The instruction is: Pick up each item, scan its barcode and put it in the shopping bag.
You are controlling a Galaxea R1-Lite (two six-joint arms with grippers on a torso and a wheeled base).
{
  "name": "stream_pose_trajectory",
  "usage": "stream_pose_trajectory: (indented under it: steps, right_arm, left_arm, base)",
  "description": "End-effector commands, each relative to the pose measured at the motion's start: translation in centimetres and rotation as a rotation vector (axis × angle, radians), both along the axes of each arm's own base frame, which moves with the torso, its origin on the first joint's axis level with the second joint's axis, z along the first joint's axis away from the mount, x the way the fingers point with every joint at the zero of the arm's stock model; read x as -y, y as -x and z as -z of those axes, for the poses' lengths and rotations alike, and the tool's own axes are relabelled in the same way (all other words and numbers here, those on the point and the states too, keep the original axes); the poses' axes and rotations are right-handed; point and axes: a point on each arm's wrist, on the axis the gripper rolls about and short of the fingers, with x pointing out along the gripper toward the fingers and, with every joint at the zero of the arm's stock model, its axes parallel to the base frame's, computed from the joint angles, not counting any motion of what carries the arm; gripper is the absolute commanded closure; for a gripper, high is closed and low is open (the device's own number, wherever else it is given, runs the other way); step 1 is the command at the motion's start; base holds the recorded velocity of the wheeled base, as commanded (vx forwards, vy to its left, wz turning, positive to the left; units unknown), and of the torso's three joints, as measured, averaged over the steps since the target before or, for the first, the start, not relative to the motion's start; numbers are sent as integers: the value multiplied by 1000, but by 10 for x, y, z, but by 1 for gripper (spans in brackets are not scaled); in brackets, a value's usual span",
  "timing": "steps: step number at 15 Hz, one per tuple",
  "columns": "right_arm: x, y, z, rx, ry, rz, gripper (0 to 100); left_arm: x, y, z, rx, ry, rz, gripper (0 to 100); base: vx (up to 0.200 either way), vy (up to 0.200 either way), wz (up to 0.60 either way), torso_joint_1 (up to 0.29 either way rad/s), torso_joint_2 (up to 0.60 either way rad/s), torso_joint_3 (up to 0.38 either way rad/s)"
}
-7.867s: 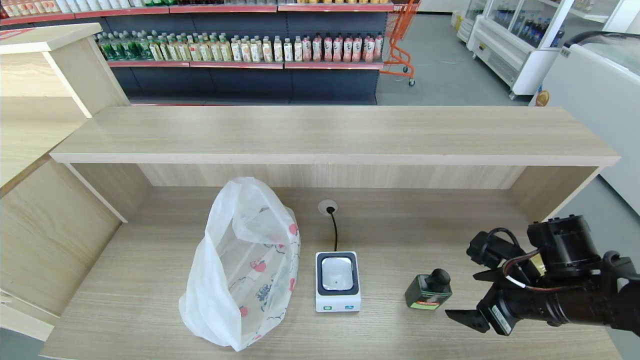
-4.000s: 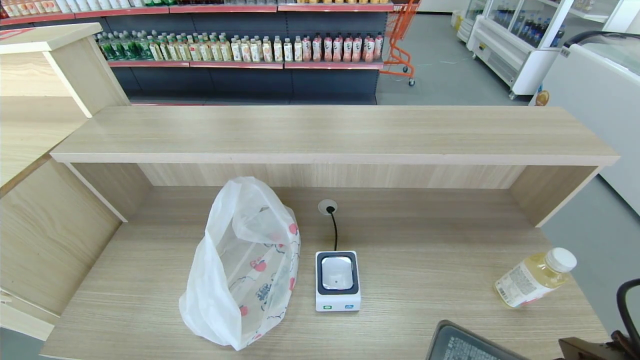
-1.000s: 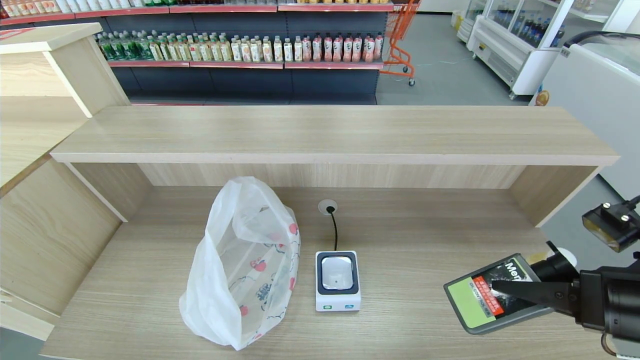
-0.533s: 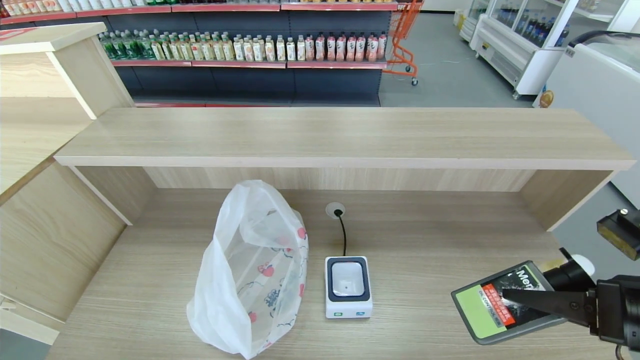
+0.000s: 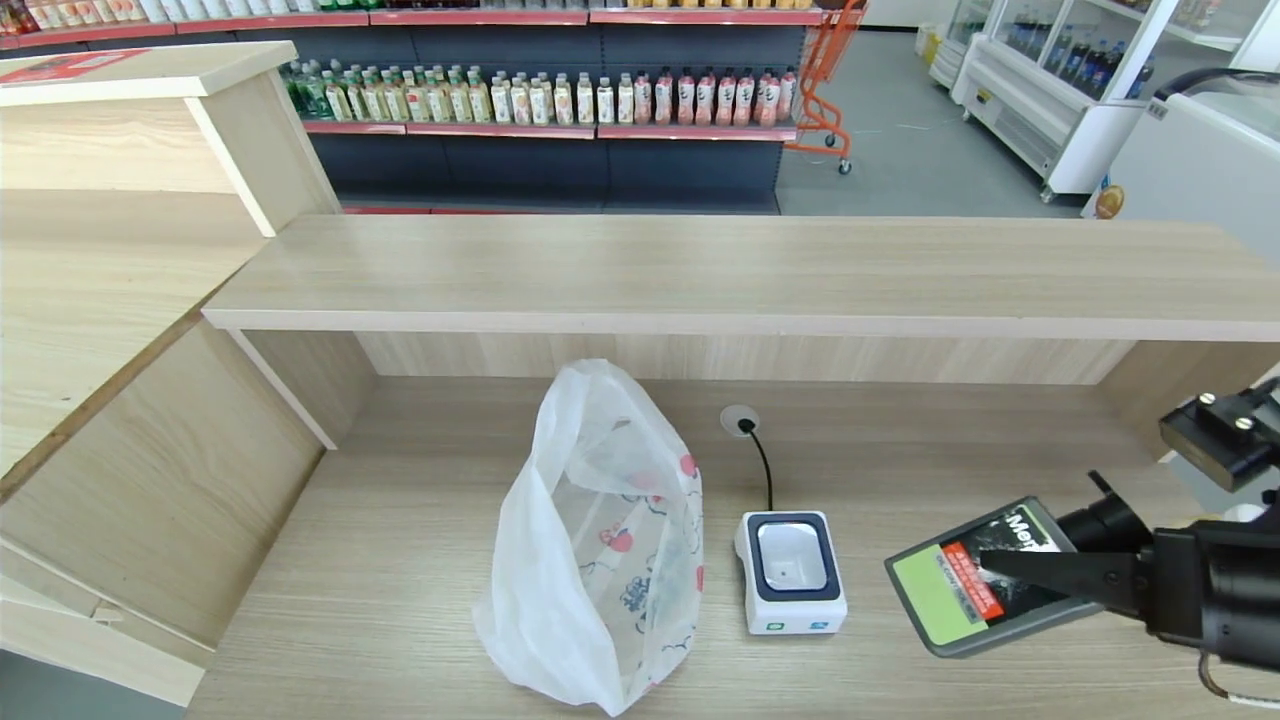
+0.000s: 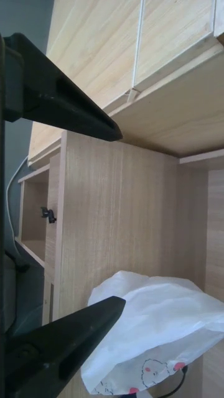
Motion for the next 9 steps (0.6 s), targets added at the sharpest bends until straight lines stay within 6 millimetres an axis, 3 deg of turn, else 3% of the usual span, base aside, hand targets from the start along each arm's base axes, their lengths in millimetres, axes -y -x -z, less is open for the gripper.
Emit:
stream_pose_trajectory:
  steps: [1,6,9]
  right_arm:
    - [-8,-36,14,-34,49,-24,100]
    - [-25,-89,38,-62,119,-84,100]
    - [-30,-106,57,-48,201,-147,100]
  left_arm:
    - [0,0,0,1,0,-1,0]
    - [0,0,0,1,0,-1,0]
    - [0,0,0,1,0,-1,0]
  base:
    - [0,0,0,0,0,0]
    - [0,0,0,0,0,0]
    - [0,0,0,0,0,0]
